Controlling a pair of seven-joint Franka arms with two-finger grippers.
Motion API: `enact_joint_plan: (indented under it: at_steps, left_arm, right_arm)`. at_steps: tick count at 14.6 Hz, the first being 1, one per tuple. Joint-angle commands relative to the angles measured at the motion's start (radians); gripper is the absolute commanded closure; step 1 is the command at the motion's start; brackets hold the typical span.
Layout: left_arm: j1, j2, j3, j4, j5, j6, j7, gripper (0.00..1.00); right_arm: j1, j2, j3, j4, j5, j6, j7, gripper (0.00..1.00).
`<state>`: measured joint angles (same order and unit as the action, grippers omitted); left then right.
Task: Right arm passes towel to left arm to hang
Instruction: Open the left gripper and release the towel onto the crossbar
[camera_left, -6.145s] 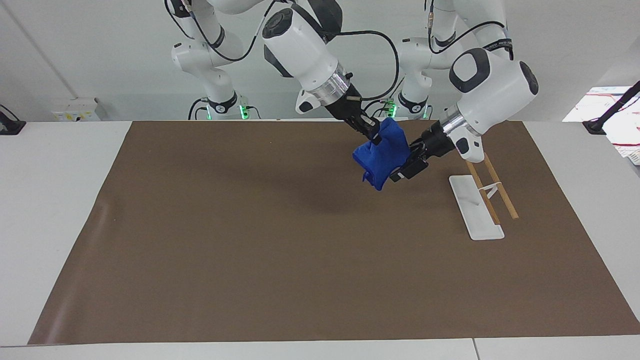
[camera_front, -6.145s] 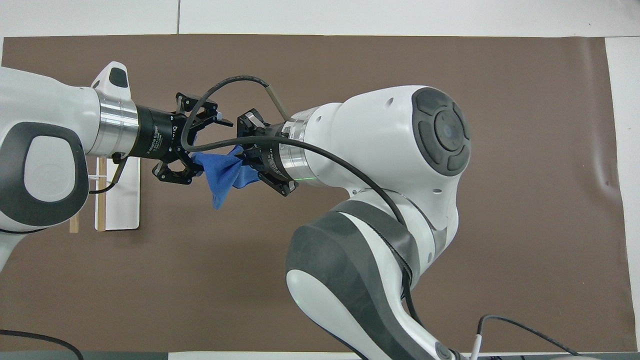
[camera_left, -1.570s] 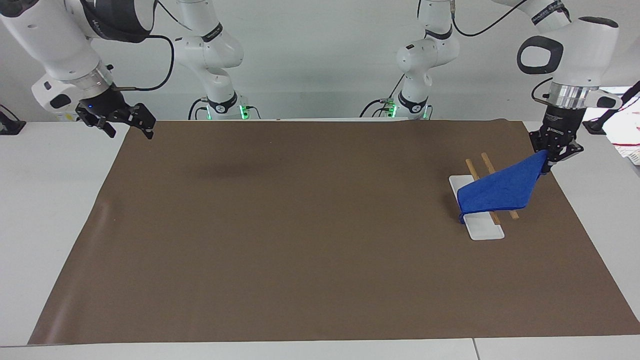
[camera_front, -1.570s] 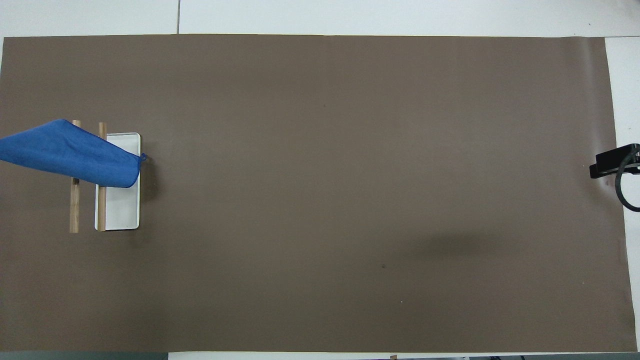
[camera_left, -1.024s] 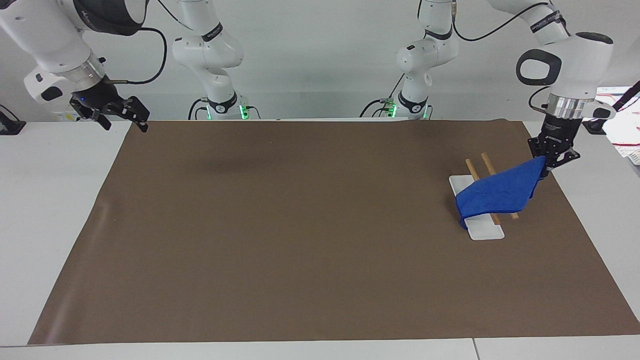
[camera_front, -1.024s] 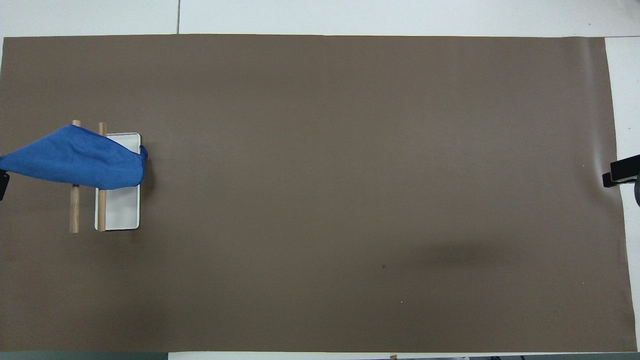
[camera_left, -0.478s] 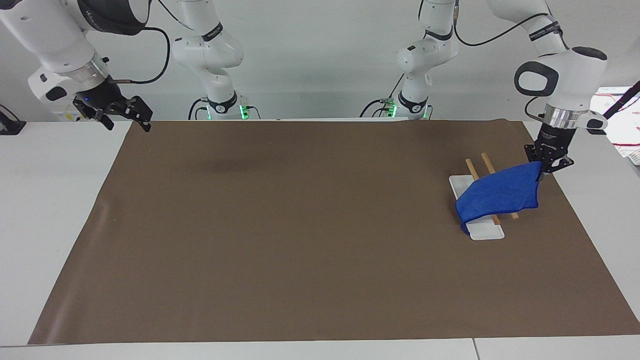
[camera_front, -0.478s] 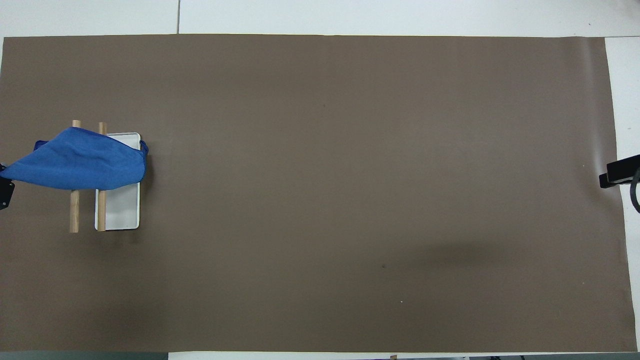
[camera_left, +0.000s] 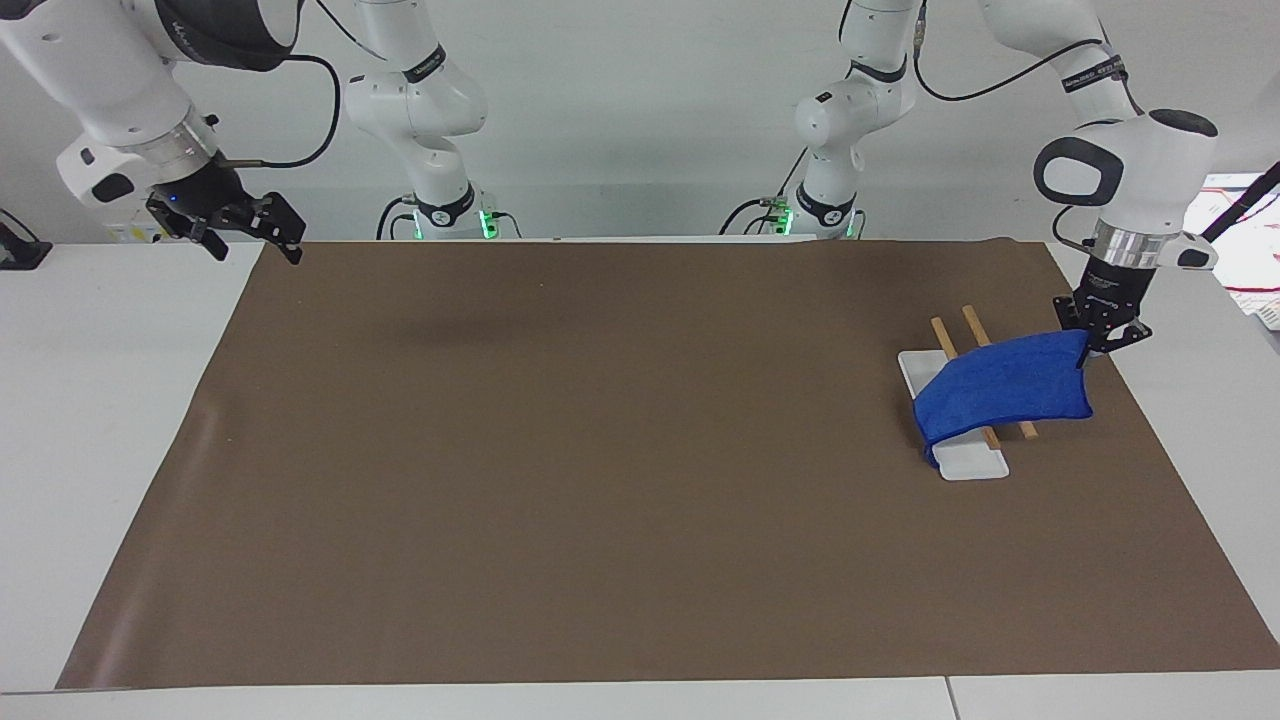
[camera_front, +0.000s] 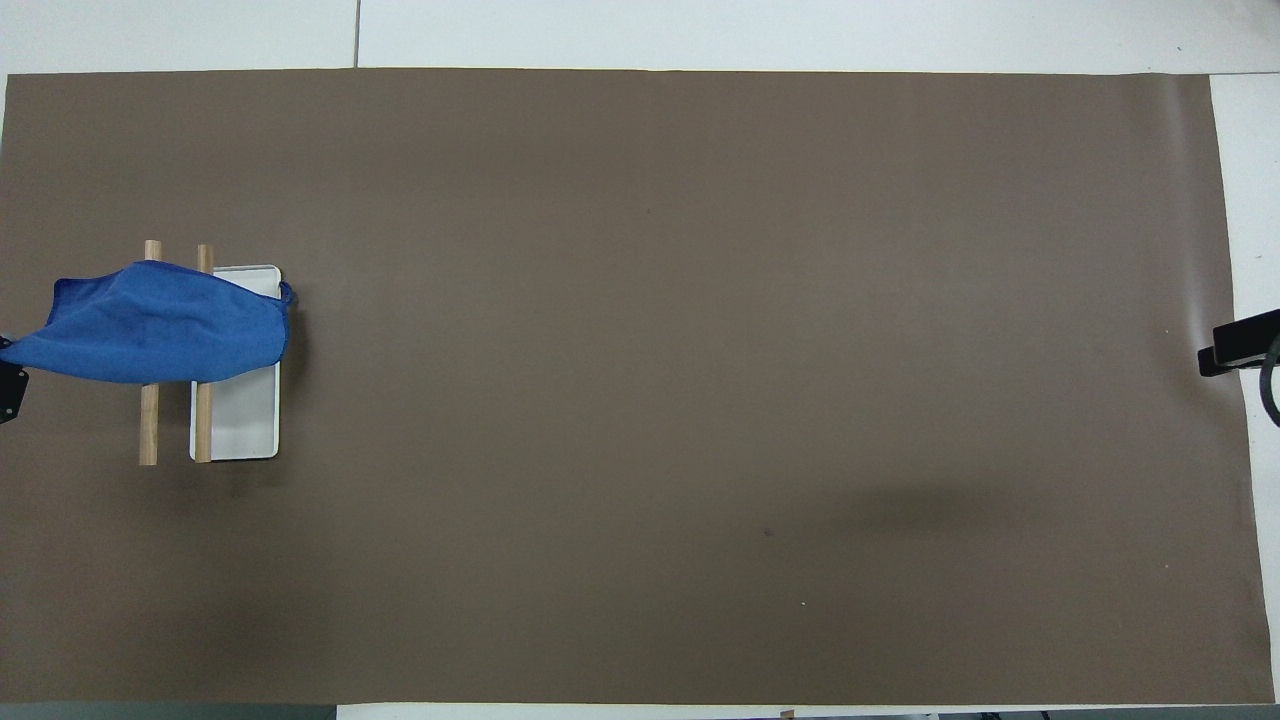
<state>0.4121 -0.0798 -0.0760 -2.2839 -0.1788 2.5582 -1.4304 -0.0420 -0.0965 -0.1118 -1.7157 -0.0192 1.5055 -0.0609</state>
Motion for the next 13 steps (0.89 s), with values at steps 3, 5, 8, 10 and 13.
enact_joint_plan:
  at_steps: [3, 5, 8, 10, 13]
  left_arm:
    - [0.025, 0.026, -0.01, -0.003, 0.022, 0.028, -0.008, 1.0]
    - [0.028, 0.034, -0.01, -0.003, 0.022, 0.028, -0.007, 1.0]
    - [0.039, 0.041, -0.01, -0.002, 0.022, 0.036, -0.008, 1.0]
    - [0.039, 0.041, -0.01, -0.002, 0.022, 0.036, -0.005, 0.74]
    - [0.037, 0.041, -0.01, 0.004, 0.022, 0.028, 0.005, 0.0]
  right_arm:
    - [0.002, -0.011, -0.002, -0.013, 0.004, 0.016, -0.019, 0.0]
    - [-0.002, -0.012, -0.002, -0.016, 0.004, 0.01, -0.017, 0.0]
    - [-0.006, -0.012, -0.002, -0.016, 0.004, 0.007, -0.017, 0.0]
    - [-0.004, -0.012, -0.002, -0.016, 0.004, 0.007, -0.017, 0.0]
    - [-0.006, -0.012, -0.002, -0.016, 0.004, 0.009, -0.017, 0.0]
